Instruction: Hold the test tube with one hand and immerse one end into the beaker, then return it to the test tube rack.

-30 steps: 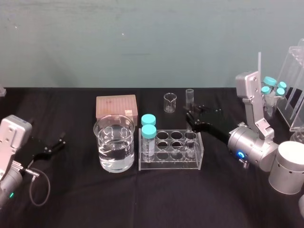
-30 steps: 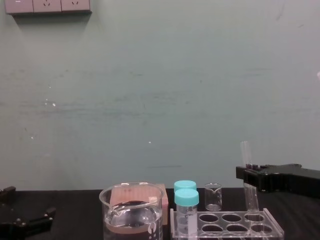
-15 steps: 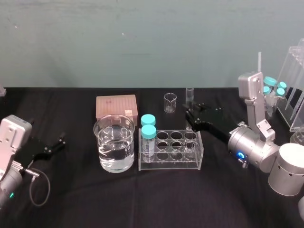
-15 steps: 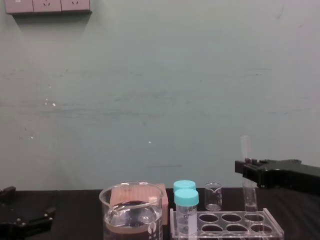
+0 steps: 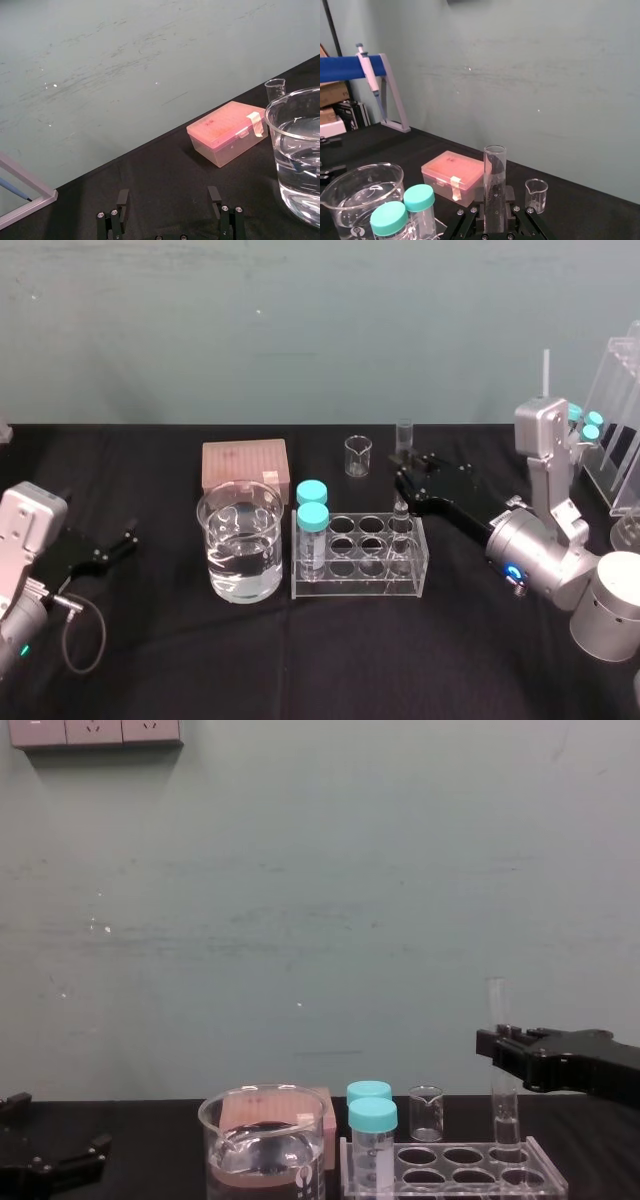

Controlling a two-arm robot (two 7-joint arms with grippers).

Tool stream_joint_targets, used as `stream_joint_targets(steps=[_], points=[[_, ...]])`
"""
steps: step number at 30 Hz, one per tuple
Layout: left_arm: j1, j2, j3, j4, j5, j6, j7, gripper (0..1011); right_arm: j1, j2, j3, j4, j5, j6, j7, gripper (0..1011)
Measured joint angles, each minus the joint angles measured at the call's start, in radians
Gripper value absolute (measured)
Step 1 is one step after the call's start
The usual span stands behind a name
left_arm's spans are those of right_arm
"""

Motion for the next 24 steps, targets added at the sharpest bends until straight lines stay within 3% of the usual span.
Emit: stream_joint_targets(steps=[24], points=[[0.000, 0.000, 0.000, 0.000, 0.000, 0.000, 0.000, 1000, -0.033, -0.002, 0.052, -0.060, 0.014, -0.079, 0.020, 224]])
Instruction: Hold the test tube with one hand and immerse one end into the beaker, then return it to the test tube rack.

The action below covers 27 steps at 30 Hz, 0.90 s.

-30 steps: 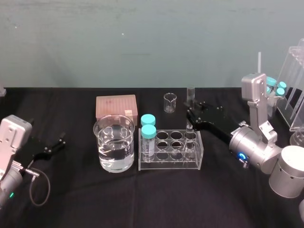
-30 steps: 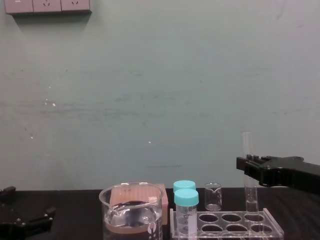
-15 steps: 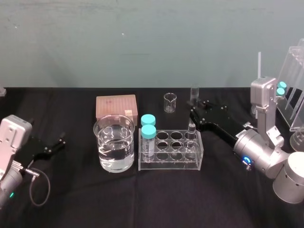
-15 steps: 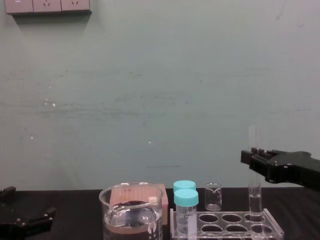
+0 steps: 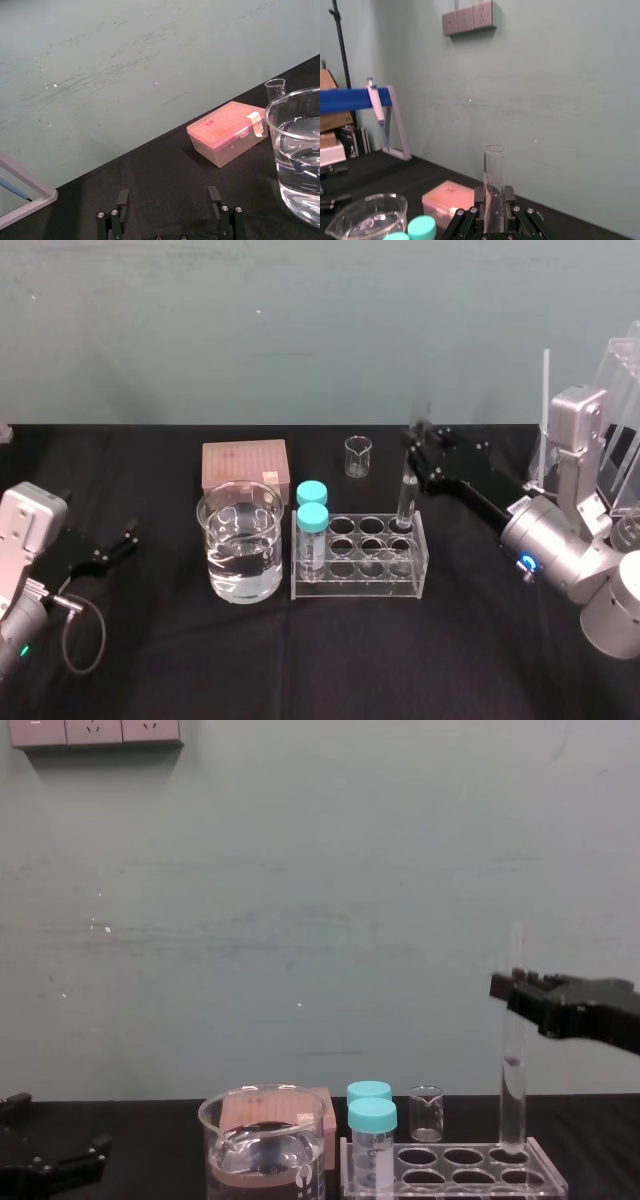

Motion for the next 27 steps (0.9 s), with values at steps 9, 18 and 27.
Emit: stream_joint_targets(steps=[9, 18, 27], points=[[0.000, 0.000, 0.000, 0.000, 0.000, 0.000, 0.000, 1000, 0.009, 0.001, 0.018, -0.044, 0.019, -0.013, 0.007, 224], [0.000, 0.000, 0.000, 0.000, 0.000, 0.000, 0.000, 1000, 0.018, 0.031, 0.047, -0.117, 0.034, 0.015, -0.001, 224], [0.000, 0.000, 0.000, 0.000, 0.000, 0.000, 0.000, 1000, 0.013, 0.049, 0.066, -0.149, 0.037, 0.029, -0.022, 224]])
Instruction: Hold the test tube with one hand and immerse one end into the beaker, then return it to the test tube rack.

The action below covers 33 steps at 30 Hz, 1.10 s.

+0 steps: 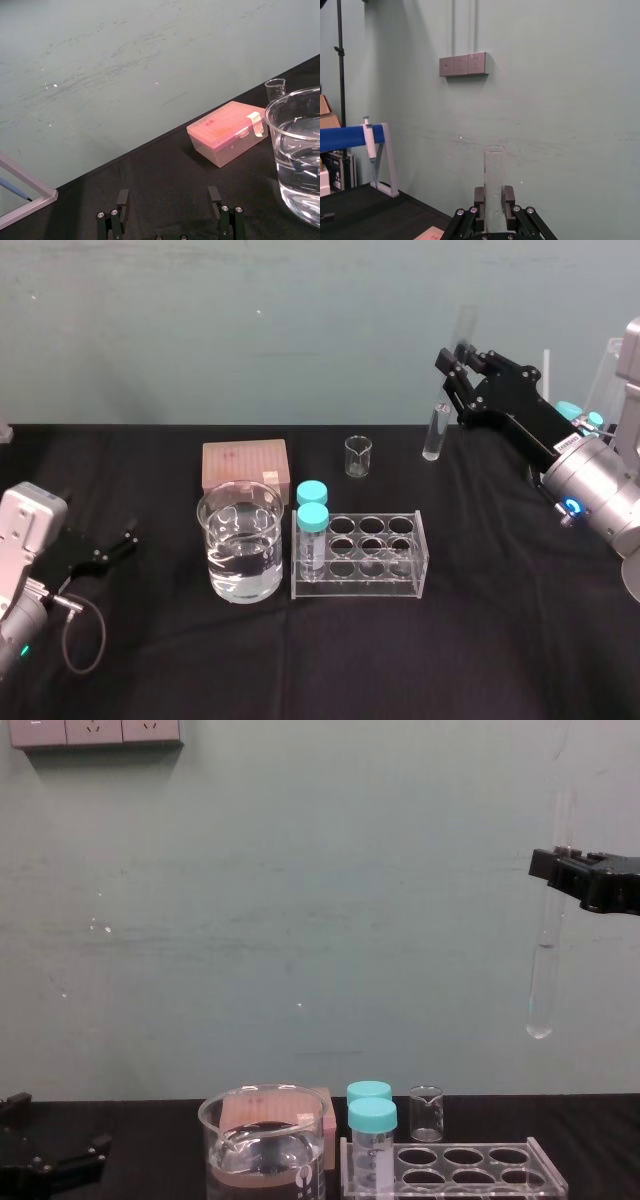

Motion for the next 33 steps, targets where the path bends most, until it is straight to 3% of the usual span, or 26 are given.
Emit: stream_joint_targets(steps=[33], points=[[0.000, 0.000, 0.000, 0.000, 0.000, 0.000, 0.000, 1000, -0.012, -0.008, 0.002, -0.001, 0.001, 0.019, -0.024, 224]])
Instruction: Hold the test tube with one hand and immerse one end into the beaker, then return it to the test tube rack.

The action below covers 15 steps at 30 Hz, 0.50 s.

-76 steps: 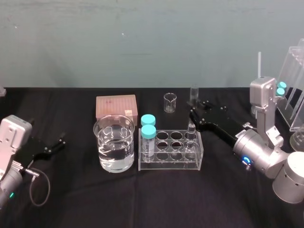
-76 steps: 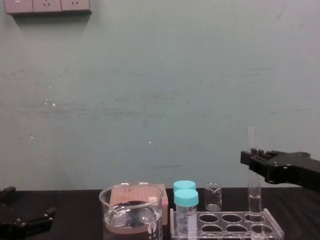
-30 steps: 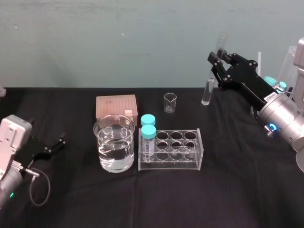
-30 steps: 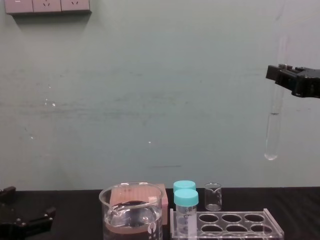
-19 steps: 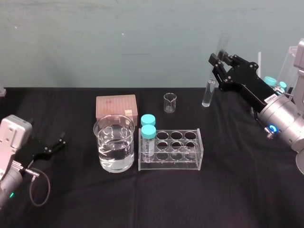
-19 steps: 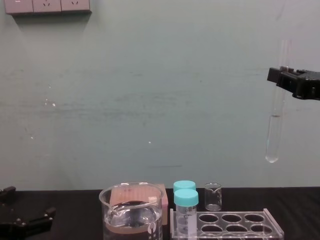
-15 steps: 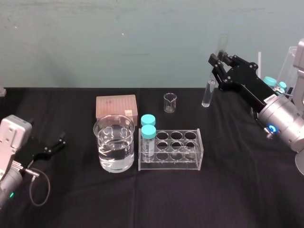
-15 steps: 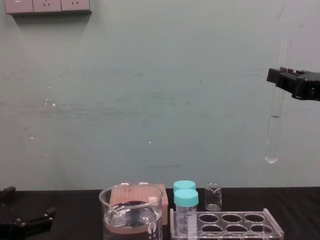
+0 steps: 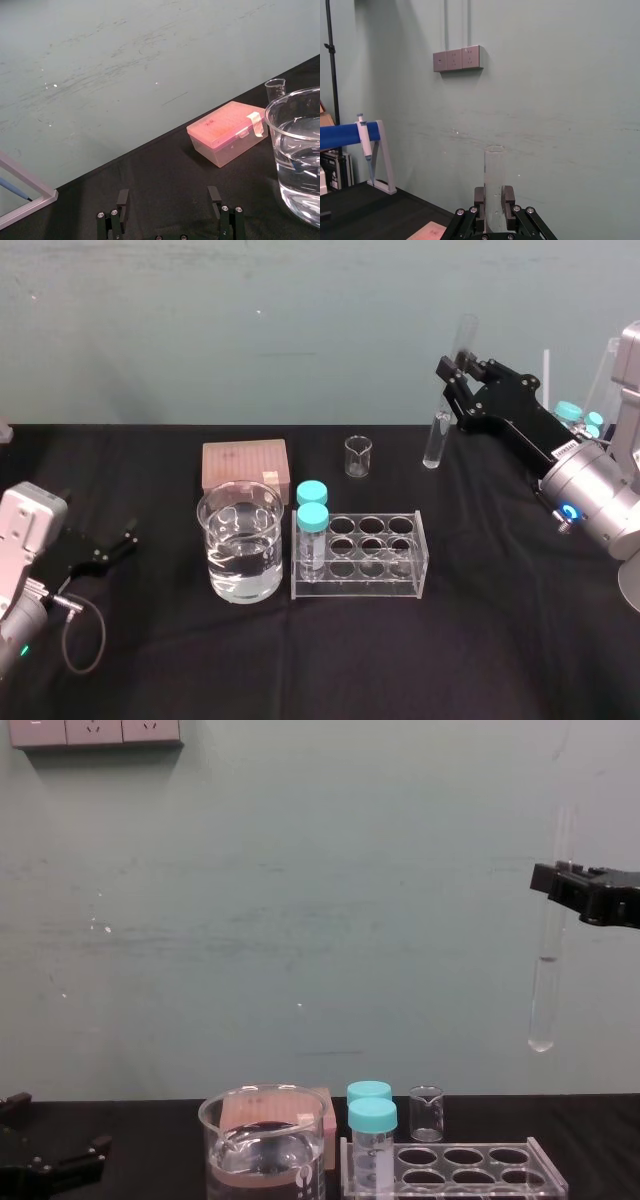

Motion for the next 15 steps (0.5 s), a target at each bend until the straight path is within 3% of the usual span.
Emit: stream_joint_targets(steps=[15], points=[[0.000, 0.000, 0.000, 0.000, 0.000, 0.000, 0.000, 1000, 0.006, -0.002, -0.002, 0.013, 0.003, 0.000, 0.005, 225]])
